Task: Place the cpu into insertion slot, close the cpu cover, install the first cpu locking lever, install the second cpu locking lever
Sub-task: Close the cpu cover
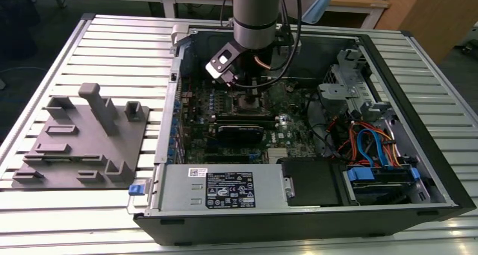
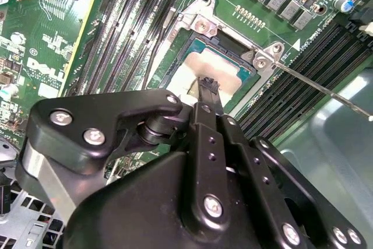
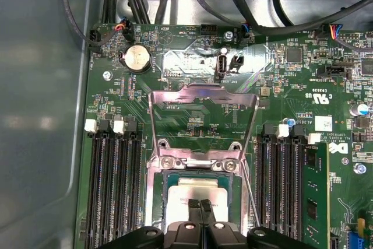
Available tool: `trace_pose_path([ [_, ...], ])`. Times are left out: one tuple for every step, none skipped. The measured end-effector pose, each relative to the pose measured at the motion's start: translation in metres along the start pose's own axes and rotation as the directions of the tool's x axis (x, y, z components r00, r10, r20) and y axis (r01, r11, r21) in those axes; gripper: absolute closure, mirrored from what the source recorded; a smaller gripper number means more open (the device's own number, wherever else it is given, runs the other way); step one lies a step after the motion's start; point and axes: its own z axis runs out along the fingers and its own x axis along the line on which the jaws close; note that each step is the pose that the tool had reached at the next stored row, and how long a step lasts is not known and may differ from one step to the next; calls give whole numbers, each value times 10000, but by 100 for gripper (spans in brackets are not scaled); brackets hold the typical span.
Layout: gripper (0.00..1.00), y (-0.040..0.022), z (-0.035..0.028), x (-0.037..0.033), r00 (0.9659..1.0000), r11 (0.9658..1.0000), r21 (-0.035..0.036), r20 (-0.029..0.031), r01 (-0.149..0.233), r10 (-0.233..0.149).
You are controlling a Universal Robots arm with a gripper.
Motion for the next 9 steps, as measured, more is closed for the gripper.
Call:
trace_pose_path([
  [89, 0, 0, 0, 10000, 10000, 1, -1, 0, 0],
  [89, 0, 0, 0, 10000, 10000, 2, 0, 0, 0],
  [89, 0, 0, 0, 10000, 10000, 2, 0, 0, 0],
  [89, 0, 0, 0, 10000, 10000, 2, 0, 0, 0],
  [89, 0, 0, 0, 10000, 10000, 2, 0, 0, 0],
  [89, 0, 0, 0, 10000, 10000, 2, 0, -1, 1],
  [89, 0, 0, 0, 10000, 10000, 2, 0, 0, 0],
  [89, 0, 0, 0, 10000, 10000, 2, -1, 0, 0],
  [89, 0, 0, 0, 10000, 10000, 3, -1, 0, 0],
])
